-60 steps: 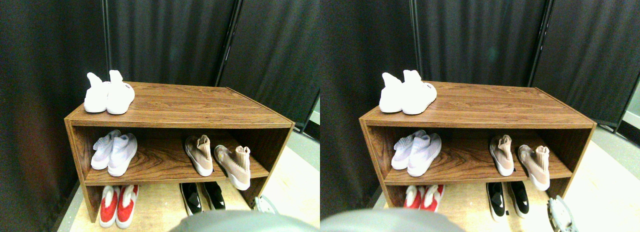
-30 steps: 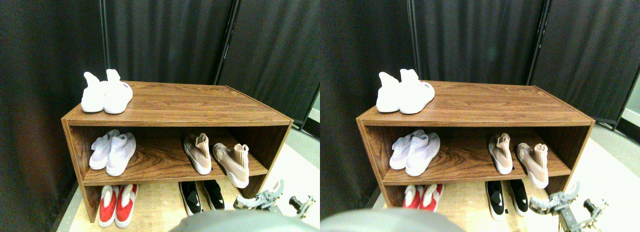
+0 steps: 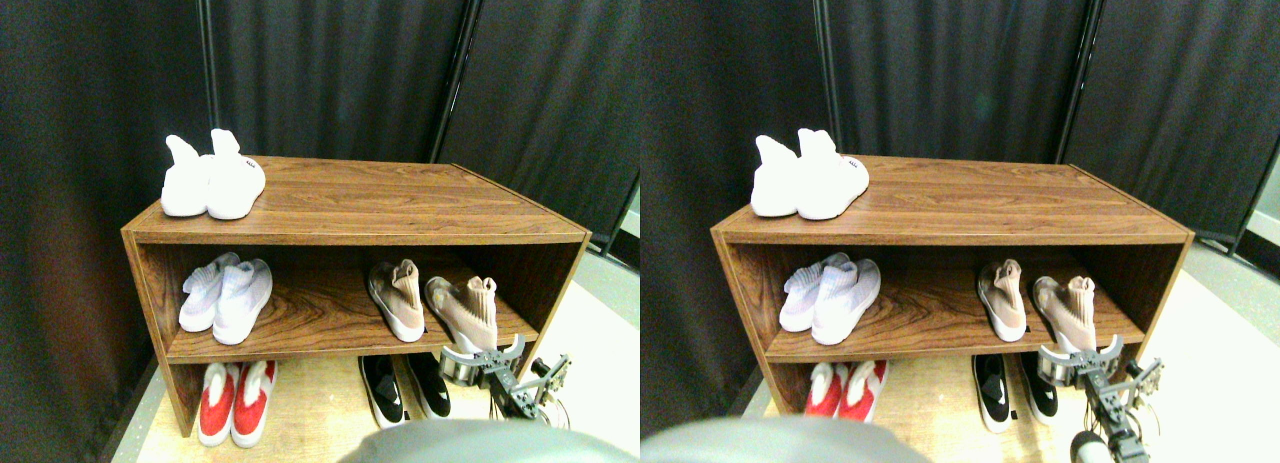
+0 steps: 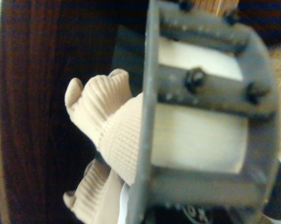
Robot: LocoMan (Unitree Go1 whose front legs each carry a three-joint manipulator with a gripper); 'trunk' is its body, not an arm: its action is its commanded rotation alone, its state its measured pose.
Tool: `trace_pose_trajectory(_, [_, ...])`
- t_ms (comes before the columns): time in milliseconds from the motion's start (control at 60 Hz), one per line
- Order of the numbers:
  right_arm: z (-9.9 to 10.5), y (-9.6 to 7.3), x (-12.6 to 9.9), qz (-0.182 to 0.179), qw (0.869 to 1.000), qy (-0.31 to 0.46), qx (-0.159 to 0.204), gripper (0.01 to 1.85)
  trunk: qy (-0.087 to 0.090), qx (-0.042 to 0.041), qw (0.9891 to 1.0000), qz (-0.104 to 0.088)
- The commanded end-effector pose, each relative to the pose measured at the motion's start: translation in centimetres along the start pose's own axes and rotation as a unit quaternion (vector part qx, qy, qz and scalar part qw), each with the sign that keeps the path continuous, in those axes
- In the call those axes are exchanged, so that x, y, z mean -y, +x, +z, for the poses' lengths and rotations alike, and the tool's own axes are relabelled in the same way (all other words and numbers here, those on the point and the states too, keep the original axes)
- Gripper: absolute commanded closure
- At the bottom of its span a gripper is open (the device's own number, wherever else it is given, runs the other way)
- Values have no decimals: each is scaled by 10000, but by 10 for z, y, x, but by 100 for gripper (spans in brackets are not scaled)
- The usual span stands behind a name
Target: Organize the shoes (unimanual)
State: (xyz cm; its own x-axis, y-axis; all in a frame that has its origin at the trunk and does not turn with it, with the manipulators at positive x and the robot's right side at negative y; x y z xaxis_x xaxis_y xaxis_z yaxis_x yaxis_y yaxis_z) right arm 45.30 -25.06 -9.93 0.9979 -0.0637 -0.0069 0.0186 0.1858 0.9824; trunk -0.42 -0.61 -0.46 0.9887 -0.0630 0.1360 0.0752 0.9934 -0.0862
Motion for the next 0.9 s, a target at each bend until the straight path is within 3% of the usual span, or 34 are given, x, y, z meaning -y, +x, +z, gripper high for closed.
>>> trace_pose_trajectory(17, [0, 9, 0, 67, 10000, 6, -39, 52, -144, -125, 9998, 68])
trace_pose_trajectory(250, [-4, 23, 7, -67, 9999, 127, 20, 51, -149, -155, 9997, 89])
trace_pose_trajectory(500, [-6, 24, 5, -94, 9998, 146, 11, 52, -153, -180, 9997, 77])
trace_pose_trajectory(600, [-4, 16, 2, -17, 9999, 70, -85, 55, -155, -180, 9997, 80])
trace_pose_trajectory(783, [1, -3, -7, 139, 9993, -107, -321, 44, -128, -173, 9997, 63])
trace_pose_trajectory(900, [8, -21, -15, 255, 9992, -85, -302, 43, -112, -169, 9998, 42])
